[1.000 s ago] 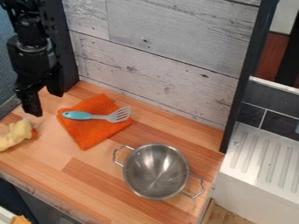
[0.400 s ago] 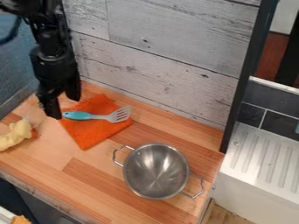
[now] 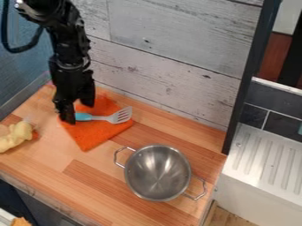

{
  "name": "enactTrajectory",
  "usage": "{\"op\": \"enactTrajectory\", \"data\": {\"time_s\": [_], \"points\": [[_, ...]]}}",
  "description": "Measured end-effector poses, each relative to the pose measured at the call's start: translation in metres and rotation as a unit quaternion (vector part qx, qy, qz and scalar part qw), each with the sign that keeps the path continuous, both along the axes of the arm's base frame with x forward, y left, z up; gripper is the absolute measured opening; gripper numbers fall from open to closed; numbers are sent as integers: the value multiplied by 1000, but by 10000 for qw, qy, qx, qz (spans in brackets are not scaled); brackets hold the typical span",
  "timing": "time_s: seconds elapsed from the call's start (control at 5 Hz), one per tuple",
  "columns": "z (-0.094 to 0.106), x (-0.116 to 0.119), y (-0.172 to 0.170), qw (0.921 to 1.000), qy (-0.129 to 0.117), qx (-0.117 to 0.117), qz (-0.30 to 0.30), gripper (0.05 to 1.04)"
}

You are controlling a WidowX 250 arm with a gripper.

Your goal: Pick blue spatula from top of orange cloth and place it on the bottom of the table

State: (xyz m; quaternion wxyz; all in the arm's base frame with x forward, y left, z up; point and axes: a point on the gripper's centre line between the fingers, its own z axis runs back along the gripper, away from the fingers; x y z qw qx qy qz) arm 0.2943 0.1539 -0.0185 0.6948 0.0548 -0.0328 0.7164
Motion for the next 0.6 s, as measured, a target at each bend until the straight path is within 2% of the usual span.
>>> {"op": "enactTrajectory", "data": {"time_s": [0.2, 0.4, 0.6], "points": [[-10, -1, -6, 9999, 130, -59, -47, 945], [-9, 1, -4, 10000, 94, -20, 15, 661], [-11, 1, -2, 9999, 170, 1, 23, 370]]}}
